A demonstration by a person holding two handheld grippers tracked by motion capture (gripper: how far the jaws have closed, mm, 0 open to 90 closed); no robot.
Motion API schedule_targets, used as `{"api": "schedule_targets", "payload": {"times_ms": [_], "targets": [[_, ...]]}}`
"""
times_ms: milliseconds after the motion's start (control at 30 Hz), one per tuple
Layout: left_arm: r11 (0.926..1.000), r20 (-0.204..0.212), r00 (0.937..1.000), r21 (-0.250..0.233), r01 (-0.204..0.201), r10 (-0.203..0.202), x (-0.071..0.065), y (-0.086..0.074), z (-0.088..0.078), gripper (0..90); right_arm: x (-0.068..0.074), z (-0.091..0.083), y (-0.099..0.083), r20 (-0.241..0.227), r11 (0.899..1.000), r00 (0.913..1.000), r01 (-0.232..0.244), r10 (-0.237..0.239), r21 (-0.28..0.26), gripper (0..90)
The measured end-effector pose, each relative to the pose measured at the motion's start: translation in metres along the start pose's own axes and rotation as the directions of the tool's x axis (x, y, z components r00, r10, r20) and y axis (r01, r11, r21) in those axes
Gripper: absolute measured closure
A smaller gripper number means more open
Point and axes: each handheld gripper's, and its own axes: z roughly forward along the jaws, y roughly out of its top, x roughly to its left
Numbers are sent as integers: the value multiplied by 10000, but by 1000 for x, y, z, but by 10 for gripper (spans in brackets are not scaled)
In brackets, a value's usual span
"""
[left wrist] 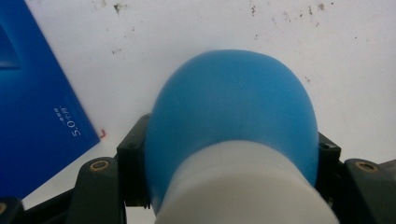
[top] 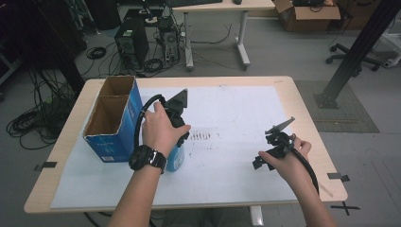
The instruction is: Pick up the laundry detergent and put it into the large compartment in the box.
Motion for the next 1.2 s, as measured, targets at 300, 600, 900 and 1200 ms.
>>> {"api": "schedule_targets", "payload": {"times_ms": [300, 600, 900, 1200], "targets": [[9997, 118, 9999, 235, -33, 31, 2, 1, -2, 372, 1, -3, 0, 11, 10000, 10000, 14, -14, -65, 57], [9993, -31, 9998, 320, -181, 182, 6, 4, -30, 372, 2, -9, 3, 13, 9999, 10000, 52, -51, -129, 58], [9994, -23, 9996, 167, -290, 290, 14, 10, -73, 373, 3, -16, 7, -9, 9998, 10000, -89, 89, -192, 58], [9995, -80, 9994, 14, -326, 326, 25, 16, -117, 373, 3, -20, 11, -18, 9994, 9998, -220, 219, -262, 58]]}}
